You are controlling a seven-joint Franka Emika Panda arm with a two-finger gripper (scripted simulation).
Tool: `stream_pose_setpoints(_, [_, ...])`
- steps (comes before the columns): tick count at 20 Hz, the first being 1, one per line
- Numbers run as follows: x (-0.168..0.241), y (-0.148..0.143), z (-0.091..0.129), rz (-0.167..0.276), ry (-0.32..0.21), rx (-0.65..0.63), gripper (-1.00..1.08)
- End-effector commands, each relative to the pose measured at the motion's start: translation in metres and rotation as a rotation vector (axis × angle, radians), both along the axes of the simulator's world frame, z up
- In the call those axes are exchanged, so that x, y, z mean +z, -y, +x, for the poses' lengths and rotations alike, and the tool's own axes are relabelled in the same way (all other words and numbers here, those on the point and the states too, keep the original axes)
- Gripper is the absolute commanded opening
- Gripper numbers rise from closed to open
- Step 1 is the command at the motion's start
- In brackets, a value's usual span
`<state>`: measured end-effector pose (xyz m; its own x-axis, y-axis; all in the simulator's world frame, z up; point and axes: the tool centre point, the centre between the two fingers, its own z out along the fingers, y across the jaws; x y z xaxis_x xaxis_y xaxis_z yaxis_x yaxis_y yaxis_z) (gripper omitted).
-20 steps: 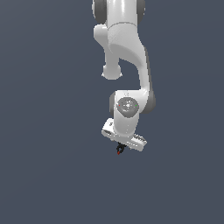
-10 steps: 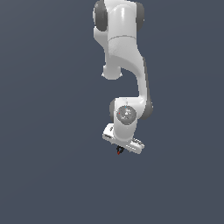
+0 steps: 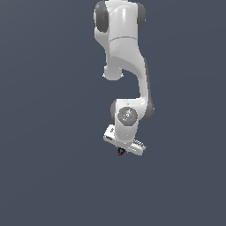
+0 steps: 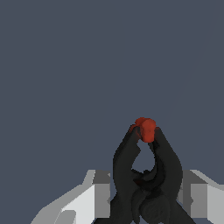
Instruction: Pick up the object and move it to a goal position.
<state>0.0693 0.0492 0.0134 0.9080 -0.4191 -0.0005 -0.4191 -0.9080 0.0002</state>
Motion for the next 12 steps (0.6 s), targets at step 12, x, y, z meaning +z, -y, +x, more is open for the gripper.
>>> stream_pose_setpoints(12, [0.001, 0.022, -0.009, 0.0, 0.0, 0.0, -1.0])
